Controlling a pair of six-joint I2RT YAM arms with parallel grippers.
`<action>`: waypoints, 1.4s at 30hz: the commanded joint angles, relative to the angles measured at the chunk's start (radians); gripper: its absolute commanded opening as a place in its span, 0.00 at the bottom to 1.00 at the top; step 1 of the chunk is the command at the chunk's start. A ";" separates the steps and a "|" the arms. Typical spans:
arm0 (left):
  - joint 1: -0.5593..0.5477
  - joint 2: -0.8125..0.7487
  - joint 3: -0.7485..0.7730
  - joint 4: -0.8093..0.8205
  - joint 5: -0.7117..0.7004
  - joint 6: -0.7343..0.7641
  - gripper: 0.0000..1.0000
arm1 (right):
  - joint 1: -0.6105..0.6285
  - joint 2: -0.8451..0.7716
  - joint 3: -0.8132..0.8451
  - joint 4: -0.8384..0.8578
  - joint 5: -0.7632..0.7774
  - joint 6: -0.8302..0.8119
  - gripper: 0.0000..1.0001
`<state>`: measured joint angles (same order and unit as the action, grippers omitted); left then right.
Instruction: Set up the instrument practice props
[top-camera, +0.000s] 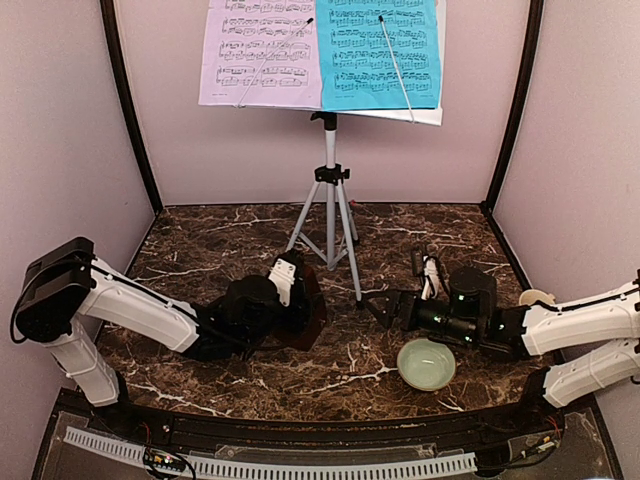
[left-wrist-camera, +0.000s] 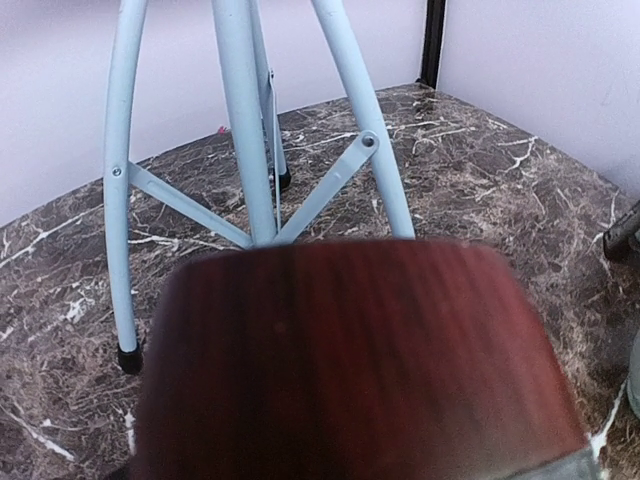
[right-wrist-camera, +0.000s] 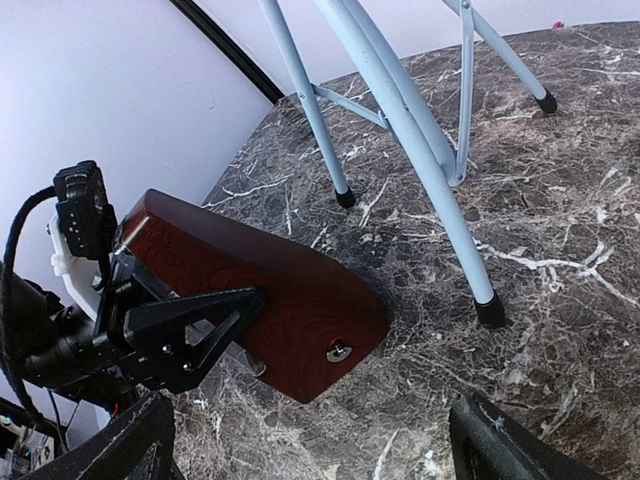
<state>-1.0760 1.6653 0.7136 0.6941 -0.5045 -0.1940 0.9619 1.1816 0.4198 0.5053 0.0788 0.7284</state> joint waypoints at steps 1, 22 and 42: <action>-0.024 -0.112 0.036 -0.063 -0.050 0.227 0.44 | -0.004 0.019 -0.024 0.108 0.002 -0.053 0.95; -0.134 -0.136 0.757 -1.163 -0.414 0.426 0.32 | 0.170 0.259 0.008 0.646 0.280 -0.712 0.69; -0.188 -0.060 0.915 -1.298 -0.402 0.296 0.30 | 0.252 0.584 0.228 0.818 0.231 -0.913 0.41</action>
<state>-1.2518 1.6363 1.5719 -0.6193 -0.8715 0.1196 1.1927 1.7290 0.6025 1.2503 0.3302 -0.1558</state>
